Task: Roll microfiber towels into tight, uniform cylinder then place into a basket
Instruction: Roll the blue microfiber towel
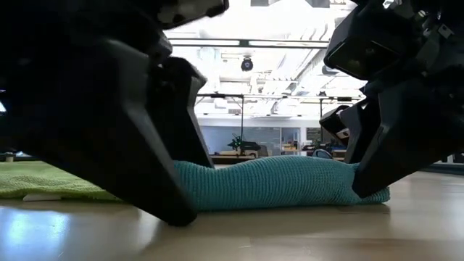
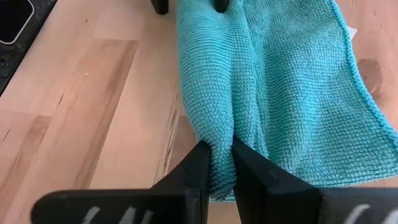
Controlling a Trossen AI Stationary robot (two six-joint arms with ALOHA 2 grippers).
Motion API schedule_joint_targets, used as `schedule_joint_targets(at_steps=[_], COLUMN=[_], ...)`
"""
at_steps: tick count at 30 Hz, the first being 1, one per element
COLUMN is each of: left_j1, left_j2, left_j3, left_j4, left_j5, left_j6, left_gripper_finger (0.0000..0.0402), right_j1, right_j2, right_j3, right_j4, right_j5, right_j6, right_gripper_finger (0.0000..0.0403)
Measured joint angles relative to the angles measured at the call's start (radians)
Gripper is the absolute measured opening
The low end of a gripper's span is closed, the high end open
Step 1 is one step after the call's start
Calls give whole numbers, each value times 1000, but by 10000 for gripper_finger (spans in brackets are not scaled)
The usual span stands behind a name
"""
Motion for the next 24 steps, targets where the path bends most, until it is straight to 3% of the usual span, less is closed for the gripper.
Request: schedule_joint_targets(at_steps=[6, 17, 24], left_j1=[29, 31, 28], left_j2=[2, 0, -3], left_j3=[0, -6, -8], left_j4=[-20, -22, 47], left_j5=[57, 85, 174], left_j6=[-279, -517, -575], left_gripper_finger=[182, 17, 19], right_j1=[0, 17, 43], right_j2=[0, 3, -23], right_j3=[0, -4, -3], right_j4=[1, 32, 22], right_j5=[1, 8, 19], right_j6=[-6, -92, -178], right_gripper_finger=[42, 45, 117])
